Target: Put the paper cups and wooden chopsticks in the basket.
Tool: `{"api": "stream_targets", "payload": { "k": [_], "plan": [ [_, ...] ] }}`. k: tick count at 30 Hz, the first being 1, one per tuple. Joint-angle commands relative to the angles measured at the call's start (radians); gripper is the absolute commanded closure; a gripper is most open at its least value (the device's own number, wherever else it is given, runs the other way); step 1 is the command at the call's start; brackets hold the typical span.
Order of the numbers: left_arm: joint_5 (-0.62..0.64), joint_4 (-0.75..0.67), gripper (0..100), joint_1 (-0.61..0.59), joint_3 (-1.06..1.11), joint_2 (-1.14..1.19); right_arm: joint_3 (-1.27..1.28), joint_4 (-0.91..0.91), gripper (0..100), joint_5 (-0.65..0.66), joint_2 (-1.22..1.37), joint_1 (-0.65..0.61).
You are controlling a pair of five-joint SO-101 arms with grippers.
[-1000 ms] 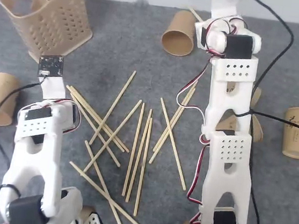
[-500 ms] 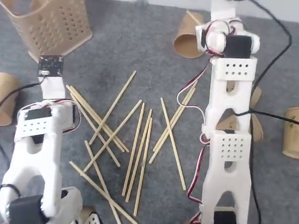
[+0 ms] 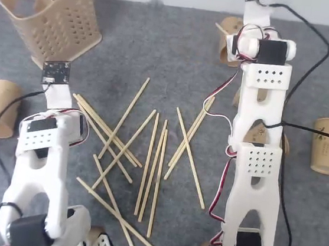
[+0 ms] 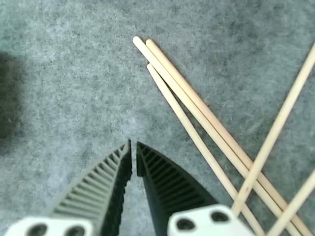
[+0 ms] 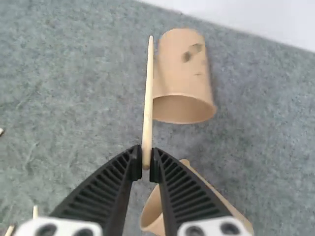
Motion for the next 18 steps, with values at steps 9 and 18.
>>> {"api": "stream_targets", "payload": {
  "k": [9,18],
  "plan": [
    [-0.018,-0.023,99,-0.008,-0.036,-0.005,-0.048,0.062,99.1,0.018,-0.127,0.068],
    [-0.018,-0.023,99,-0.011,-0.036,-0.005,-0.041,-0.041,99.1,0.020,-0.205,0.096]
  ]
}}
